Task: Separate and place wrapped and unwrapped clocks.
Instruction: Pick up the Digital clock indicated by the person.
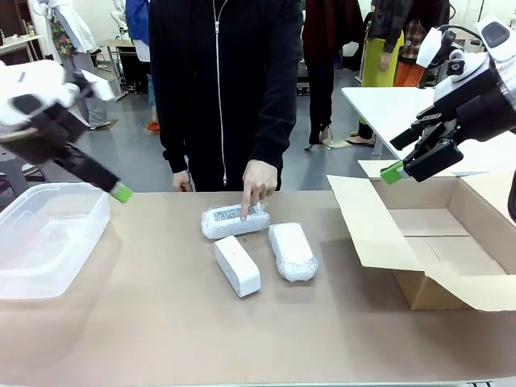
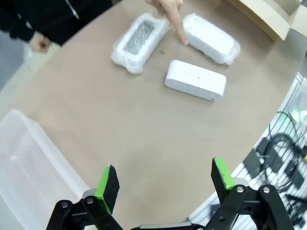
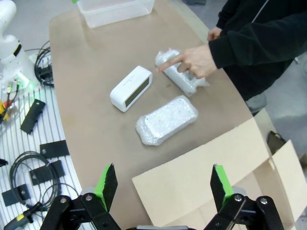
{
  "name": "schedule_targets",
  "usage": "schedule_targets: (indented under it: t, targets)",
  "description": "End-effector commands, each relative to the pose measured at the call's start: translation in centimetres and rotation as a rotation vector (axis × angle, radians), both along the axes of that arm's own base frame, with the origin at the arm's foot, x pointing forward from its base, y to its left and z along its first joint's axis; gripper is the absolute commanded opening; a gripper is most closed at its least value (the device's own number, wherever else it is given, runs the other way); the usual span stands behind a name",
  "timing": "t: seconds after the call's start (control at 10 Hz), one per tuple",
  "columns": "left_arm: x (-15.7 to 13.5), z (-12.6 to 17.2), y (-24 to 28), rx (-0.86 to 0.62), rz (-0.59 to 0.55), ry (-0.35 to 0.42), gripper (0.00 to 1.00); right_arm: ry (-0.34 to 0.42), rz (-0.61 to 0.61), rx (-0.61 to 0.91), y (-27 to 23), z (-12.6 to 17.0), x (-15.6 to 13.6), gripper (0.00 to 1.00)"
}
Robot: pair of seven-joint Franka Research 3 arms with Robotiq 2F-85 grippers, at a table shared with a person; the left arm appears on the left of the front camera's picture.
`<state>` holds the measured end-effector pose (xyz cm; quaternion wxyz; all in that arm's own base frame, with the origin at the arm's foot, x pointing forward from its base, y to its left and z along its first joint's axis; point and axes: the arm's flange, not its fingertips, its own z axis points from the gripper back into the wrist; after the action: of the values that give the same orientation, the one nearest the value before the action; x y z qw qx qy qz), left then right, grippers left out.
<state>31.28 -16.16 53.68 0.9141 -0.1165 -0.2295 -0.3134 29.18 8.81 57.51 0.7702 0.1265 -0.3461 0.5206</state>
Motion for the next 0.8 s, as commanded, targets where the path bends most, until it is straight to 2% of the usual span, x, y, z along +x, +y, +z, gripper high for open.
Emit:
schedule_targets:
  t: [0.0, 0.2, 0.3, 0.4, 0.7]
  targets:
    - [2.0, 0.2, -4.3, -0.006, 0.264, 0.164, 1.00, 0.007, 0.011, 0.011, 0.0, -0.3, -0.1, 1.00]
    - [3.5, -1.8, -7.9, 0.007, 0.309, 0.216, 1.00, 0.007, 0.011, 0.011, 0.0, -0.3, -0.1, 1.00]
    - [4.1, -2.6, -8.2, -0.060, 0.337, 0.211, 1.00, 0.007, 0.011, 0.011, 0.0, -0.3, -0.1, 1.00]
    - [2.4, -2.3, -6.8, 0.025, 0.275, 0.183, 1.00, 0.007, 0.011, 0.011, 0.0, -0.3, -0.1, 1.00]
    - [2.4, -2.3, -6.8, 0.025, 0.275, 0.183, 1.00, 0.007, 0.011, 0.011, 0.0, -0.3, -0.1, 1.00]
